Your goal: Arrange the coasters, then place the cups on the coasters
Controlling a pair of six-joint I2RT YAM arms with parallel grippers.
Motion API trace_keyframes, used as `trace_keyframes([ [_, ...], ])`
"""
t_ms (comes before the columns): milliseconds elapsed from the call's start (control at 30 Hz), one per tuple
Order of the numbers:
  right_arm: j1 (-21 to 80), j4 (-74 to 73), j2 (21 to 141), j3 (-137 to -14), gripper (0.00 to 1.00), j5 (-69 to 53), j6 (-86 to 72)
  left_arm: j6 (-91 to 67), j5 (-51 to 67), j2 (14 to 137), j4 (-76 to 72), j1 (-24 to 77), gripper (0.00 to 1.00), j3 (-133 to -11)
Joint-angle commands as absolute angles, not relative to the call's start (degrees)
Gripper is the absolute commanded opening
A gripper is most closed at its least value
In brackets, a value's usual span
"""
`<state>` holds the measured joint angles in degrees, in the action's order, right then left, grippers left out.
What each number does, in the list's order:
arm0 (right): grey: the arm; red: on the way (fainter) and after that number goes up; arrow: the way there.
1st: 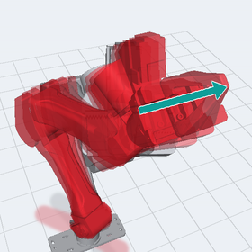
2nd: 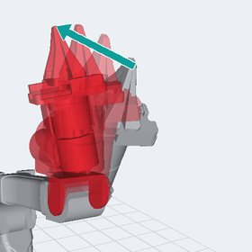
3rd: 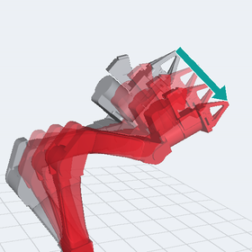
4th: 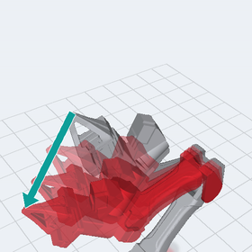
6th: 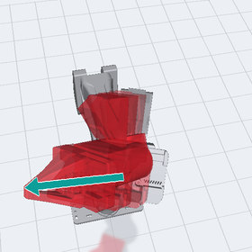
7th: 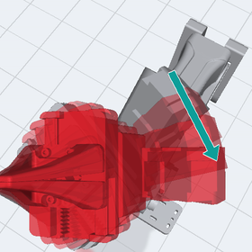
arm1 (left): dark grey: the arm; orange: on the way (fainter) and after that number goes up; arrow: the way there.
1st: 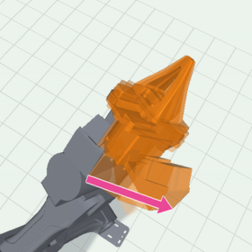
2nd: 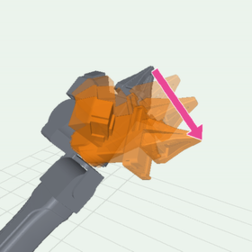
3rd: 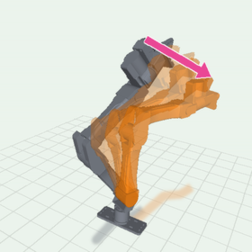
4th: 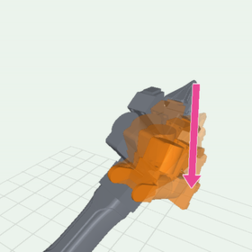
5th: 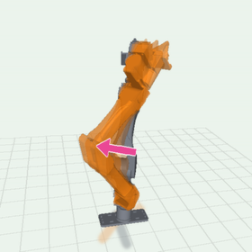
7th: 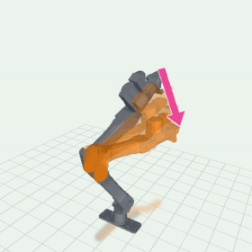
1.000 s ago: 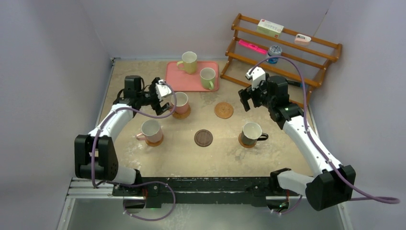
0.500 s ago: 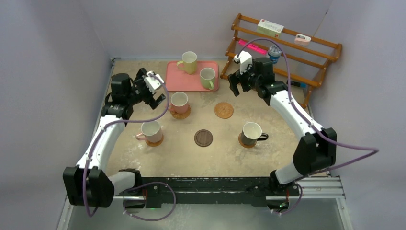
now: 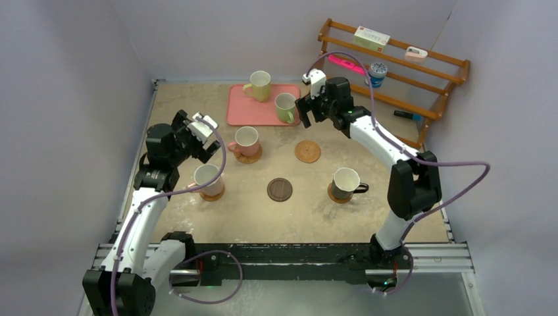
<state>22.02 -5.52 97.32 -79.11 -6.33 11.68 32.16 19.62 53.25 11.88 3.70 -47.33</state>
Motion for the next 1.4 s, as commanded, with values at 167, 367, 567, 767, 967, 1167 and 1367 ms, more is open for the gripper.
trace_keyframes([
  [167,24.87,-1.25,106.73,-87.7,0.97,-2.24,6.71,25.15,13.9,49.02,4.29,3.17,1.0,-39.12],
  [367,25.49,-0.18,110.35,-89.07,0.92,-2.73,4.85,24.17,11.22,47.6,1.84,3.17,1.0,-36.95],
  [567,26.25,-0.32,114.39,-92.43,0.88,-2.97,3.16,23.8,9.12,45.66,-2.01,3.16,1.0,-34.64],
  [767,26.88,-0.47,117.4,-94.93,0.83,-2.71,3.49,23.84,9.46,45.29,-2.1,3.19,1.0,-33.89],
  [967,26.98,-0.61,119.11,-95.38,0.8,-2.11,3.69,23.77,9.76,44.89,-2.11,3.16,1.0,-33.51],
  [1167,27.09,-0.21,119.36,-94.87,0.77,-2.11,3.32,23.78,9.84,44.8,-2.28,3.17,1.0,-33.31],
  [1367,27.1,-0.18,120.44,-94.77,0.73,-2.63,2.91,23.99,9.76,45.1,-2.37,3.16,1.0,-33.08],
])
